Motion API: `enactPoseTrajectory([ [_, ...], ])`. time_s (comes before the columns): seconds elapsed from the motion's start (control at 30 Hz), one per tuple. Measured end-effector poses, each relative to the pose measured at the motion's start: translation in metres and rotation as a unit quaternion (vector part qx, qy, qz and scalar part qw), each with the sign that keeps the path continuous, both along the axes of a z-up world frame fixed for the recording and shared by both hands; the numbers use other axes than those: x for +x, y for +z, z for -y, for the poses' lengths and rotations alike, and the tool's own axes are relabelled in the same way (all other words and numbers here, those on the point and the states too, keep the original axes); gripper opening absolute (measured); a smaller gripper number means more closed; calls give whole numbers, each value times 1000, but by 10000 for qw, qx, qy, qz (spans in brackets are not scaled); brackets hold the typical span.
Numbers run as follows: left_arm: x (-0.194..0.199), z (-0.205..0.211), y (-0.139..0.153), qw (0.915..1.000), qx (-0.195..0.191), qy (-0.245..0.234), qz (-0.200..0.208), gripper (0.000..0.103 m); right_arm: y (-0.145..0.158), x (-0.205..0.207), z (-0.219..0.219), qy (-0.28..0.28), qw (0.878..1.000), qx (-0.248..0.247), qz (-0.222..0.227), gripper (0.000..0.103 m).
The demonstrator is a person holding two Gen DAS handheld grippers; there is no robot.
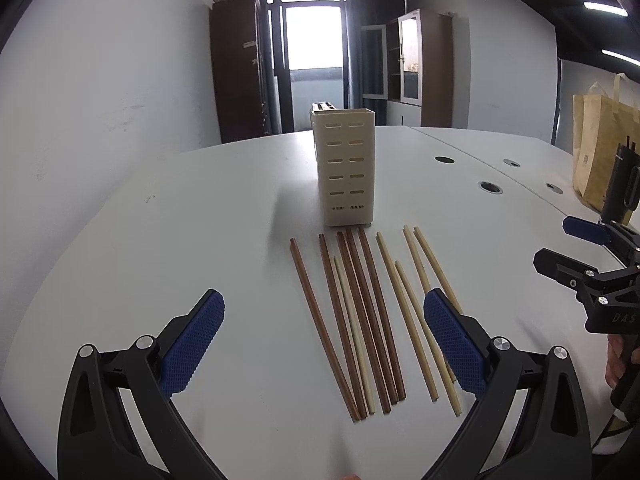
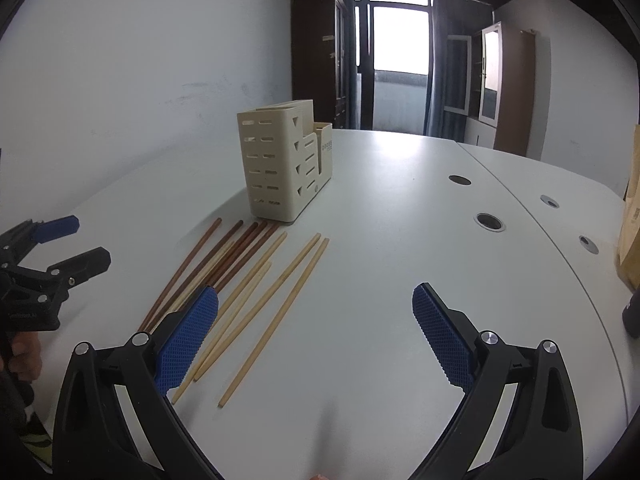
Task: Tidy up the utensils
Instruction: 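Move both grippers toward the row of chopsticks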
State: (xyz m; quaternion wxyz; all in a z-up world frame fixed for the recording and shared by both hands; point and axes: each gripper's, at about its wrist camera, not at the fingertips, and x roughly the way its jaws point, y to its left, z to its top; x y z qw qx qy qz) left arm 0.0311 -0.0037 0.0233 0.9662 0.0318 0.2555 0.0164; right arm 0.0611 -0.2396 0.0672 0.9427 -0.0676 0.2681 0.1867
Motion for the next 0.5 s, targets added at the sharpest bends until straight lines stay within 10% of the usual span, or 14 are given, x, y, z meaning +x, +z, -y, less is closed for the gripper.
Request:
enactPoseTrajectory([
  [0.5, 55, -7, 18, 9984, -284, -109, -481, 97, 13, 34, -6, 4, 9994, -318, -105, 99],
])
